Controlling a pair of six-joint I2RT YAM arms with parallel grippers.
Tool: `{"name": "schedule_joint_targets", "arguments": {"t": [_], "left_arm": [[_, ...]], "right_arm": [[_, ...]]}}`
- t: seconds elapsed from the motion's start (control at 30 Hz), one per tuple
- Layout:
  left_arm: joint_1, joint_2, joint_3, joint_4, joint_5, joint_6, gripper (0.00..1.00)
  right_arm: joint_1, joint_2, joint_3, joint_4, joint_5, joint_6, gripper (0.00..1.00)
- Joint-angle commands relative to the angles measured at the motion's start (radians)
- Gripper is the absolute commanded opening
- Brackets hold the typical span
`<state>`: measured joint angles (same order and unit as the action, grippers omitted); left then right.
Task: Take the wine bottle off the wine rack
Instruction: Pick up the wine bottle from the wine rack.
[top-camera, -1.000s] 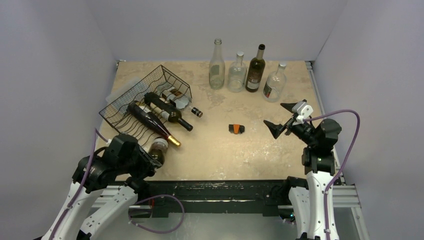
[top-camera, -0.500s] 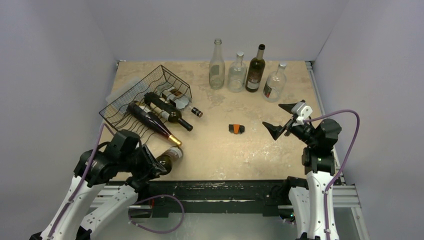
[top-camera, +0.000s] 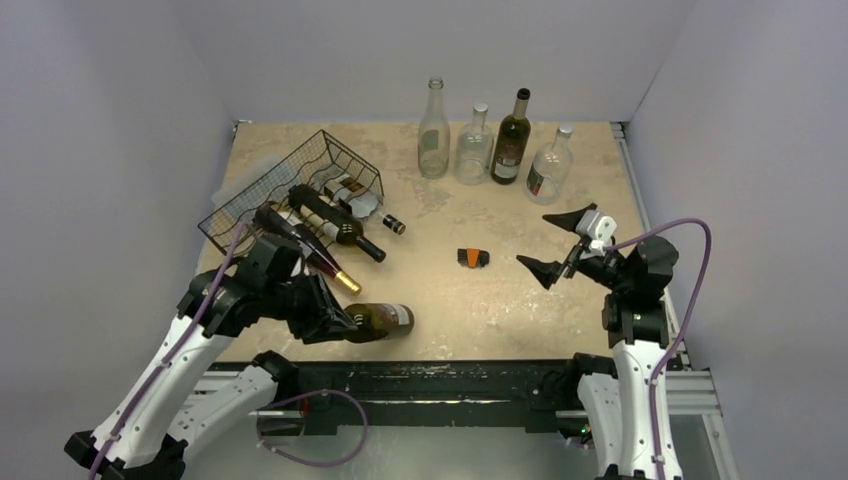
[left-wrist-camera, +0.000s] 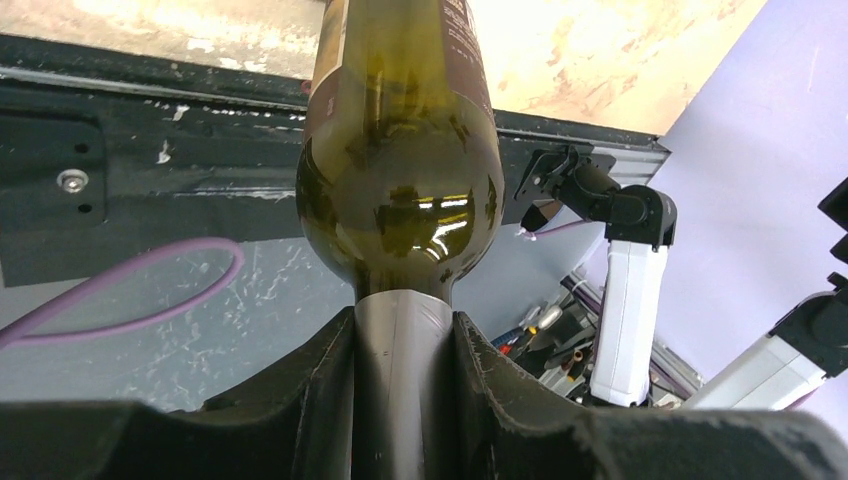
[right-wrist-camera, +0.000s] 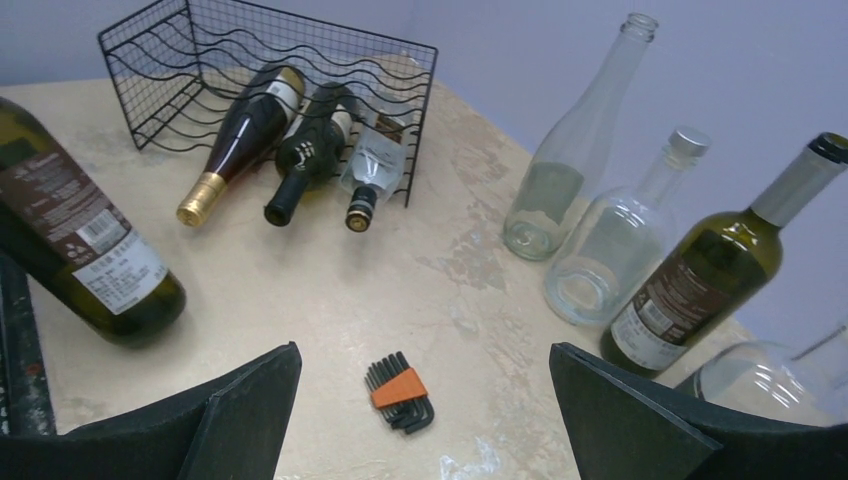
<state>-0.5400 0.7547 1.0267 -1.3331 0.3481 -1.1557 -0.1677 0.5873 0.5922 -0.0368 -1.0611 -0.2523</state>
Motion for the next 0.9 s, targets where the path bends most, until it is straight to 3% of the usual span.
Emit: {"name": "schedule_joint_targets", "arguments": {"t": [0.0, 0.4, 0.7, 0.87], "left_arm": [[-0.010, 0.053, 0.045, 0.185, 0.093, 0.052, 0.00], [-0.033, 0.220, 0.115, 0.244, 0.111, 0.114, 0.00], [-0.086, 0.339, 0.179, 0.316, 0.114, 0.097, 0.00], [-0.122, 0.407, 0.237, 0.335, 0.110, 0.096, 0.00]], "right_arm": [[0.029, 0.013, -0.006, 0.009, -0.080, -0.032, 0.99], [0.259, 0.136, -0.019, -0.075, -0.189, -0.227, 0.99], [0.643, 0.396, 0.140, -0.218, 0.022, -0.556, 0.99], [0.785, 0.507, 0.213, -0.174, 0.120, -0.561, 0.99]]}}
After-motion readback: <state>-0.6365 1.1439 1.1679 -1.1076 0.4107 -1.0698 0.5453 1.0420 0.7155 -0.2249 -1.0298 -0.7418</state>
